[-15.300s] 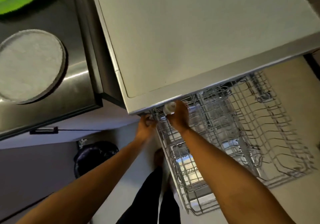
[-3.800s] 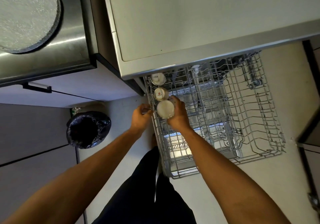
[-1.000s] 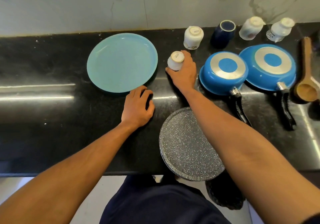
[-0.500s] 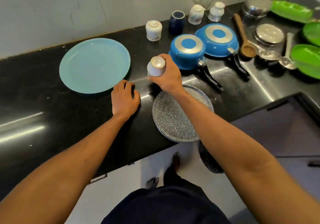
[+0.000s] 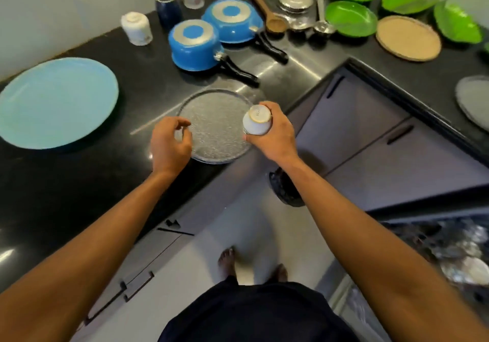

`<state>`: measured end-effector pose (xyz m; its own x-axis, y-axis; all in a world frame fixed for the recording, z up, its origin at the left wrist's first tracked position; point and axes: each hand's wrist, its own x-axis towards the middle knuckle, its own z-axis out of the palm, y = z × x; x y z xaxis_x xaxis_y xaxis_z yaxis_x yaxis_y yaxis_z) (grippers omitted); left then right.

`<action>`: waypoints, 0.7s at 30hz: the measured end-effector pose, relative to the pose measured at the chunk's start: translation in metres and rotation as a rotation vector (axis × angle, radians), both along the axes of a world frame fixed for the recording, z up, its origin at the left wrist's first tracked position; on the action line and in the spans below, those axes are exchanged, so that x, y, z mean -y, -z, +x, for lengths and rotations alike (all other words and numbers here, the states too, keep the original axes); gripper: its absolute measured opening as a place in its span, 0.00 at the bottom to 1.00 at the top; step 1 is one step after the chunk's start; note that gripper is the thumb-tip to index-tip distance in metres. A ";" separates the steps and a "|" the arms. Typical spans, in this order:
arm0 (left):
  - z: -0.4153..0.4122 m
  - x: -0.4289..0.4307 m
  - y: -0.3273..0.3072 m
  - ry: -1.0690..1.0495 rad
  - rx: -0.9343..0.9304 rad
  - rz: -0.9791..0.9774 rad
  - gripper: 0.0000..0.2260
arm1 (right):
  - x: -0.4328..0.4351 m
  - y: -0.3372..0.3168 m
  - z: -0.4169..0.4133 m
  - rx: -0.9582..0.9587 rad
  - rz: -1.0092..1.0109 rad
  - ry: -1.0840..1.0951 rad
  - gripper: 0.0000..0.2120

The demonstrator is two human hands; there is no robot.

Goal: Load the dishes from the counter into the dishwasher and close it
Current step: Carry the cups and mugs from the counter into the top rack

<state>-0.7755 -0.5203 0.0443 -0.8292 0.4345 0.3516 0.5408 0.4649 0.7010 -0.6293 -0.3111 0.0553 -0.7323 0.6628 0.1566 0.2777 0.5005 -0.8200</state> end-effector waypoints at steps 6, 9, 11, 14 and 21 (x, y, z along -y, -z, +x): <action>0.122 -0.085 0.020 0.336 -0.057 -0.082 0.05 | -0.036 0.021 0.146 0.069 -0.075 0.280 0.39; 0.185 -0.107 0.043 0.449 0.006 -0.163 0.06 | -0.041 0.038 0.222 0.120 -0.115 0.381 0.36; 0.236 -0.123 0.057 0.544 0.020 -0.222 0.06 | -0.045 0.050 0.287 0.140 -0.152 0.459 0.34; 0.310 -0.147 0.074 0.645 0.078 -0.312 0.05 | -0.051 0.068 0.388 0.164 -0.192 0.576 0.31; 0.456 -0.194 0.106 0.763 0.281 -0.580 0.05 | -0.053 0.116 0.567 0.188 -0.390 0.835 0.34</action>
